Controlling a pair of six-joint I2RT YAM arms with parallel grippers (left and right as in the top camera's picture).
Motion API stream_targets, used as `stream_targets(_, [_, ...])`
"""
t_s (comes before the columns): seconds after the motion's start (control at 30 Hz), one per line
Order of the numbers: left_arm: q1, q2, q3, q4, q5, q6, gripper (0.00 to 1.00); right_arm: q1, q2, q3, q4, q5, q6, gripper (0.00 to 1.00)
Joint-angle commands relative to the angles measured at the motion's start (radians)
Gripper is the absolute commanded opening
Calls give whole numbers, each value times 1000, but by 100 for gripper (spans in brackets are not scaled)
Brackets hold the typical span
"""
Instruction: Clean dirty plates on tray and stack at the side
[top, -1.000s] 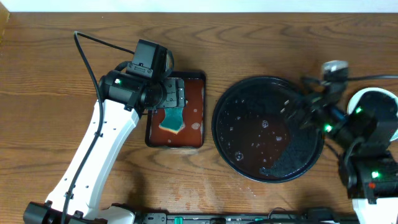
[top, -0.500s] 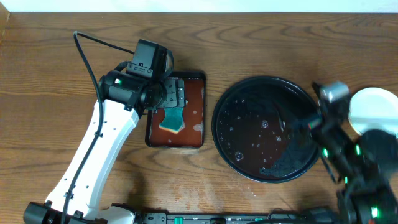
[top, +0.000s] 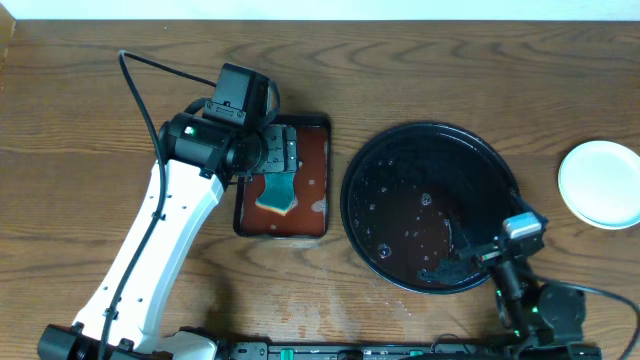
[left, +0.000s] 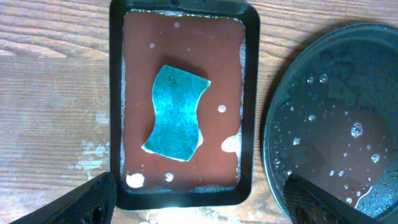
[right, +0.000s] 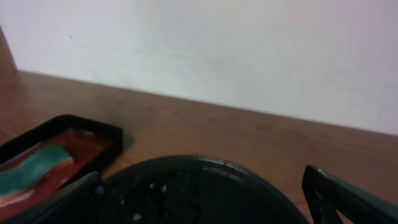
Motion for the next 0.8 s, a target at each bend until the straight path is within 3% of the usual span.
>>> stream_targets(0.0, [0, -3, 27, 0, -2, -2, 86, -11, -85, -100, 51, 19, -15, 99])
stream_targets(0.07, [0, -3, 27, 0, -2, -2, 86, -8, -87, -149, 103, 20, -15, 99])
stream_targets(0.77, [0, -3, 27, 0, -2, -2, 87, -7, -87, -145, 25, 20, -15, 99])
